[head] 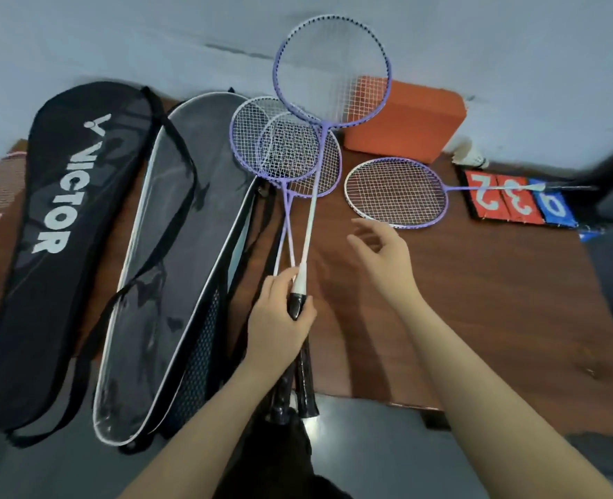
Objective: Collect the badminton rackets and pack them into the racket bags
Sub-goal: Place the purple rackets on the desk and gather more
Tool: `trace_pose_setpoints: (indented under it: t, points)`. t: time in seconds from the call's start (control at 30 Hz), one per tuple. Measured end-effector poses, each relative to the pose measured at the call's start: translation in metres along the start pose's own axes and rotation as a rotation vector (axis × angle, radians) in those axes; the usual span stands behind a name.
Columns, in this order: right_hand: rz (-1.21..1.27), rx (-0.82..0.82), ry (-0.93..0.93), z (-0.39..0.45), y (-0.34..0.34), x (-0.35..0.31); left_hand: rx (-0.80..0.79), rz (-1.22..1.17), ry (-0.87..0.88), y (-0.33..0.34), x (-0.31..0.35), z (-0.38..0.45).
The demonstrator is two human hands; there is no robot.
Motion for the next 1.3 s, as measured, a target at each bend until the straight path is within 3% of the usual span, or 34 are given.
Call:
trace_pose_setpoints:
  t: [0.2, 0.43, 0.6, 0.87, 1.17, 1.3]
  points:
    - [-0.238, -0.041, 0.178, 0.025, -0.04, 0.091, -0.147, 0.089, -0.093, 0.046, -0.001, 0.012]
    - [-0.484, -0.174, 0.179, 0.049, -0.064, 0.155, 0.059, 0.134, 0.002, 0.074, 0.035, 0.073]
    - [-0.656, -0.227, 0.065, 0.07, -0.069, 0.189, 0.15, 0.126, -0.052, 0.09, 0.026, 0.075]
    - [-0.759, -0.31, -0.268, 0.078, -0.066, 0.189, 0.254, 0.122, -0.034, 0.092, 0.029, 0.065]
    - [-0.697, -0.349, -0.218, 0.05, -0.037, 0.172, 0.245, 0.222, -0.216, 0.071, 0.004, 0.066]
    - [-0.689, -0.353, -0.242, 0.038, -0.014, 0.154, 0.206, 0.386, -0.163, 0.073, -0.009, 0.082]
Point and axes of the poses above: each hand's wrist, its own z-axis towards the middle knuckle, its own y-axis out of the palm, x = y × z, the point moved 5 cm from there along z, towards the middle knuckle, and after that the axes turned 14 degrees about -y, right-handed, at the moved point
